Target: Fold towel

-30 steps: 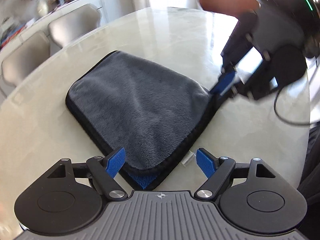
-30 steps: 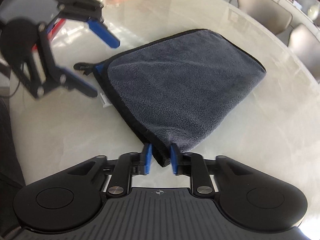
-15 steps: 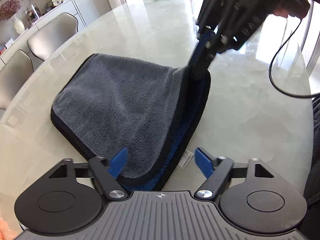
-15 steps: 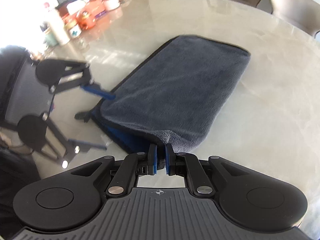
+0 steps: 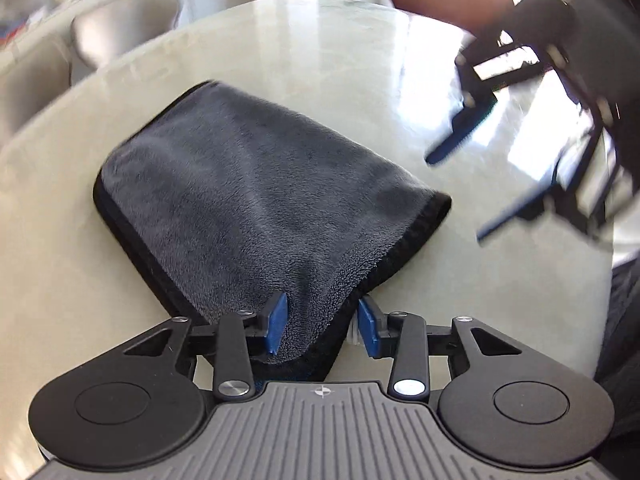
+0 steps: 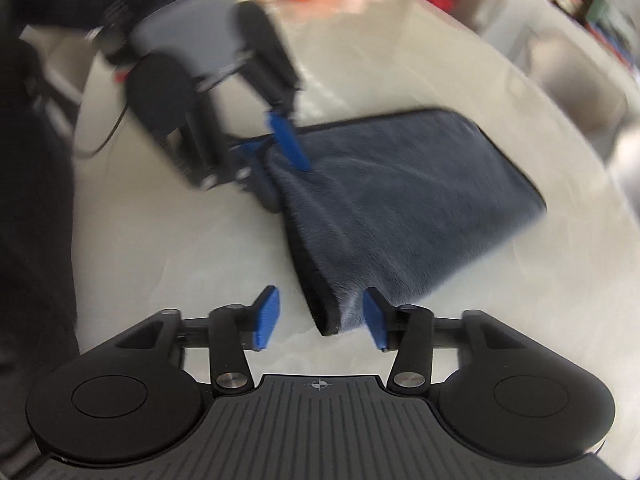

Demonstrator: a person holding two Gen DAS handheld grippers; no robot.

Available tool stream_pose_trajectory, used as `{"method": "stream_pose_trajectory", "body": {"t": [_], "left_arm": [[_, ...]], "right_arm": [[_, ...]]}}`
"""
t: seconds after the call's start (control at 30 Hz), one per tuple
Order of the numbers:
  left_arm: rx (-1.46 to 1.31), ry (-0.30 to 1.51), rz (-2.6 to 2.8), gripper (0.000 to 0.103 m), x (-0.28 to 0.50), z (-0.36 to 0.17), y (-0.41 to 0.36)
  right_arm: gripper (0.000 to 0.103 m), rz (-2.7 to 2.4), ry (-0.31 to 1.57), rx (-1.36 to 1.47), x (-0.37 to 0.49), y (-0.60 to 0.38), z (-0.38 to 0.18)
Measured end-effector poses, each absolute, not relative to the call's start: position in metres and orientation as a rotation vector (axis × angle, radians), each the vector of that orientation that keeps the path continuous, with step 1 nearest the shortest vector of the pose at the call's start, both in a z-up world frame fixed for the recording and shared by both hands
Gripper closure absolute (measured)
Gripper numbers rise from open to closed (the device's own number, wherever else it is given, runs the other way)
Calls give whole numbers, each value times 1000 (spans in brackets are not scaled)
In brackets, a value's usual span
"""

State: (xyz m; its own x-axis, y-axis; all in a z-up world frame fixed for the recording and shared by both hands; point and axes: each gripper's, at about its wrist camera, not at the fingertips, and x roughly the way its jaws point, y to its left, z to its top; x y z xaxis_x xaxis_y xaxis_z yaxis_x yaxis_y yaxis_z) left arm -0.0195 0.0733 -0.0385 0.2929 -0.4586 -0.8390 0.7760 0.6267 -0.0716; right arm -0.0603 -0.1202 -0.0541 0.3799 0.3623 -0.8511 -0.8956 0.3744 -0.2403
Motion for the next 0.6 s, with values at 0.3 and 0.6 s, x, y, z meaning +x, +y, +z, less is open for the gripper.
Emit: {"method": "stream_pose_trajectory", "body": {"t": [0.3, 0.6], "left_arm": [[255, 1018, -806, 64, 2, -37, 80], [268, 998, -810, 62, 4, -30, 83]], "right_arm": [[51, 899, 718, -1014, -64, -86, -81], [66, 881, 759, -942, -50, -79, -86]]}}
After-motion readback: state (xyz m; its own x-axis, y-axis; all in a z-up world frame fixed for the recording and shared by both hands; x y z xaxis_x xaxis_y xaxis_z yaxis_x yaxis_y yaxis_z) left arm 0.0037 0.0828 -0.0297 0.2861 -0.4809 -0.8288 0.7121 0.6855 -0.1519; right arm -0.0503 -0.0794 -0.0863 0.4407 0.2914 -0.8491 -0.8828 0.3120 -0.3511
